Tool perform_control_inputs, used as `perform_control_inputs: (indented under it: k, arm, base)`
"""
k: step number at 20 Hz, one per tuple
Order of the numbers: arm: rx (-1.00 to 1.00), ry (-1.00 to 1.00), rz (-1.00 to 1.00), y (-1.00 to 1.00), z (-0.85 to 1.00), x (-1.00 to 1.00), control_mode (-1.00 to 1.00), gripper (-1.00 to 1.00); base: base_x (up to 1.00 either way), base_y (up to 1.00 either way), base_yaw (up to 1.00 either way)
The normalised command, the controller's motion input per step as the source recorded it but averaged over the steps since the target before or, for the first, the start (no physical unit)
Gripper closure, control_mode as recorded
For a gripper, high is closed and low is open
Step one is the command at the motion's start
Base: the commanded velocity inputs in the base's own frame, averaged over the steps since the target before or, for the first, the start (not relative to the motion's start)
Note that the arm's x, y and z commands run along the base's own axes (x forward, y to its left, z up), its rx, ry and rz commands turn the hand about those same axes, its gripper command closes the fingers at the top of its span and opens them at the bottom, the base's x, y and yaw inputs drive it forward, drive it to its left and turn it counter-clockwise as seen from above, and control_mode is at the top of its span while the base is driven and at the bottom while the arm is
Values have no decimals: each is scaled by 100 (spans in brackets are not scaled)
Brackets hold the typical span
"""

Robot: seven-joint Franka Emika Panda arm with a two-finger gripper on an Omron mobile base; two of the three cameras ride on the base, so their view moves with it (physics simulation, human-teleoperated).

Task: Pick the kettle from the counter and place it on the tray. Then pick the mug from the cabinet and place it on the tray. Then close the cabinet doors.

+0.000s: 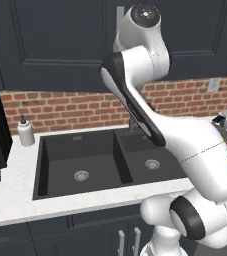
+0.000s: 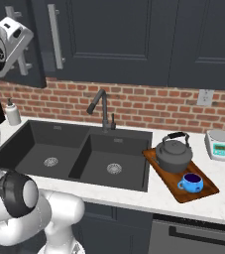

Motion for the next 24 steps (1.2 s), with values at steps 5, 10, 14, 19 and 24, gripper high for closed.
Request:
perform_control_inputs:
  k: [5,10,14,19,24]
  arm:
    - [6,2,0,-1,-9,93,-100,-100]
    - [4,1,0,0,-12,79,-100,-100]
    - [2,3,0,0,-20,80,-100,-100]
    - [2,5,0,0,-26,84,-100,-100]
    - [1,5,2,0,-23,62,-100,-100]
  base:
    - [0,0,0]
    - [0,0,0]
    - [0,0,0]
    - [0,0,0]
    - [0,0,0]
